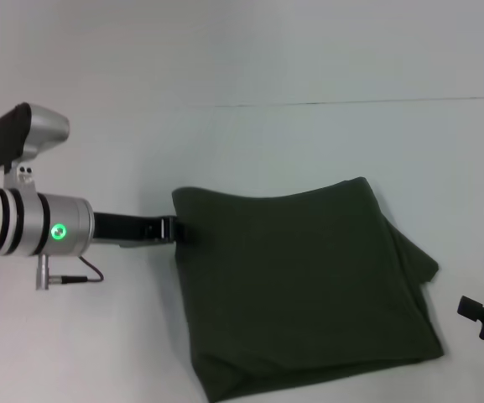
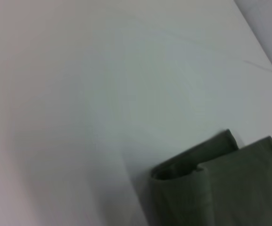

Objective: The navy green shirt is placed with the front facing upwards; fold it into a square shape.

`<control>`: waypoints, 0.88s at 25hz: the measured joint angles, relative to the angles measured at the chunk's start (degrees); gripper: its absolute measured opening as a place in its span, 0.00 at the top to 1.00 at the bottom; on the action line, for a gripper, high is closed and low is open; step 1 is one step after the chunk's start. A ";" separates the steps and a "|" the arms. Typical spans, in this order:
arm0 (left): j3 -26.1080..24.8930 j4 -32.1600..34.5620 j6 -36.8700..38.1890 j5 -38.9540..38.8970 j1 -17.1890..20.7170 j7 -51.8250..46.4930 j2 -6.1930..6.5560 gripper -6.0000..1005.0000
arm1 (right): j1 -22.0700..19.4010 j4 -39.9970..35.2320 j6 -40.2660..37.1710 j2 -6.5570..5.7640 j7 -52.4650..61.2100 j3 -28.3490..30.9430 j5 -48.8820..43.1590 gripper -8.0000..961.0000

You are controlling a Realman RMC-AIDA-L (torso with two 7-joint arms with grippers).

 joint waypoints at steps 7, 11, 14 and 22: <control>-0.01 0.35 -4.56 -0.04 -1.75 0.07 1.26 0.93 | 1.51 1.16 -0.06 0.13 -0.10 -0.43 -0.05 0.13; 0.04 0.91 -7.30 -0.05 -2.04 0.08 1.46 0.92 | 2.15 1.96 -0.07 0.12 -0.32 -0.48 -0.20 0.13; 0.01 1.03 -7.86 -0.05 -2.02 0.08 1.38 0.91 | 2.30 2.24 -0.07 0.13 -0.41 -0.79 -0.23 0.13; 0.27 9.56 -7.53 -6.02 3.64 5.52 -2.12 0.88 | 2.72 2.70 -0.06 0.09 -0.51 -1.21 -0.29 0.13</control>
